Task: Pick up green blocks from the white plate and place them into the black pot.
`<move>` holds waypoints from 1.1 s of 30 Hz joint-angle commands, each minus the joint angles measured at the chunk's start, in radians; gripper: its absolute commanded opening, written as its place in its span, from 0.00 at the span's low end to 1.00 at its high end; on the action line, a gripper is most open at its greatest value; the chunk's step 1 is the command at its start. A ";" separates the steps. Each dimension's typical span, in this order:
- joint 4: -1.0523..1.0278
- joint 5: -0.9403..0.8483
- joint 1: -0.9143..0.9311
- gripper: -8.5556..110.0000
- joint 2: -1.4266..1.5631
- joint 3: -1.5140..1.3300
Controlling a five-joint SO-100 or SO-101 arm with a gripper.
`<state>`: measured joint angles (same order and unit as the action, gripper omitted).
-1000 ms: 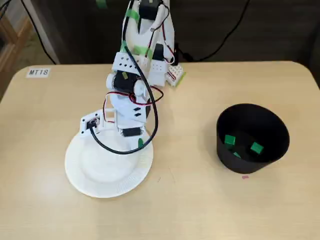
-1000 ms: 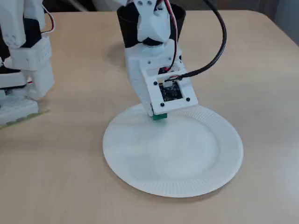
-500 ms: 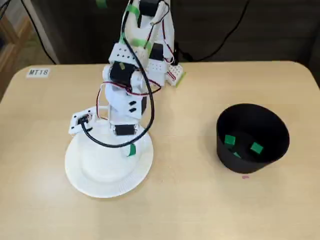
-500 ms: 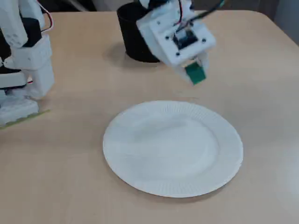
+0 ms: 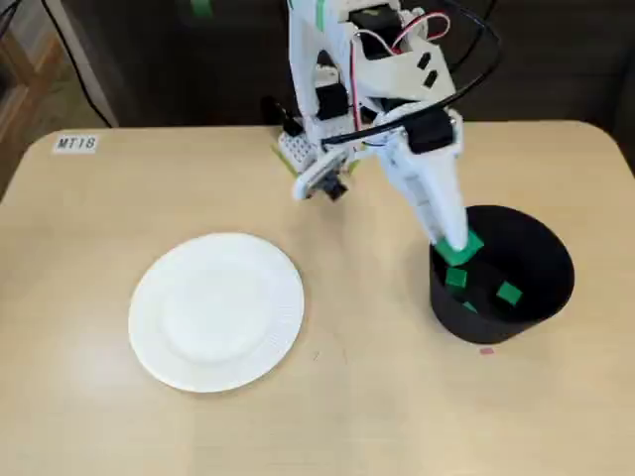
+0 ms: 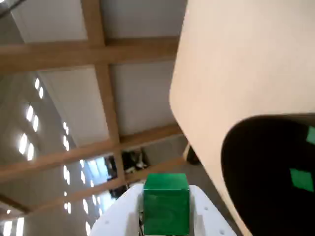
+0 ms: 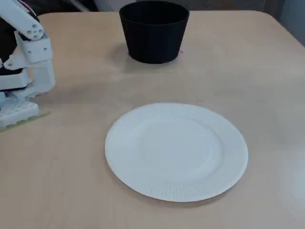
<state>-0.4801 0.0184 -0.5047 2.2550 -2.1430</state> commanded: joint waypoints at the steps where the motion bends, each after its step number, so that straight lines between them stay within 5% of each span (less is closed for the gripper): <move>1: 0.140 0.026 -0.066 0.05 0.100 -0.192; 12: 0.244 0.015 -0.143 0.06 0.103 -0.370; 16: 0.206 -0.020 -0.149 0.35 0.109 -0.370; 22: 0.124 -0.043 -0.124 0.43 0.187 -0.360; 25: 0.100 -0.044 -0.101 0.37 0.252 -0.348; 28: -0.015 -0.040 -0.046 0.05 0.342 -0.262; 33: -0.345 -0.054 0.141 0.05 0.431 -0.058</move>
<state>-0.6611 -0.0245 -0.4587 2.6354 -2.3317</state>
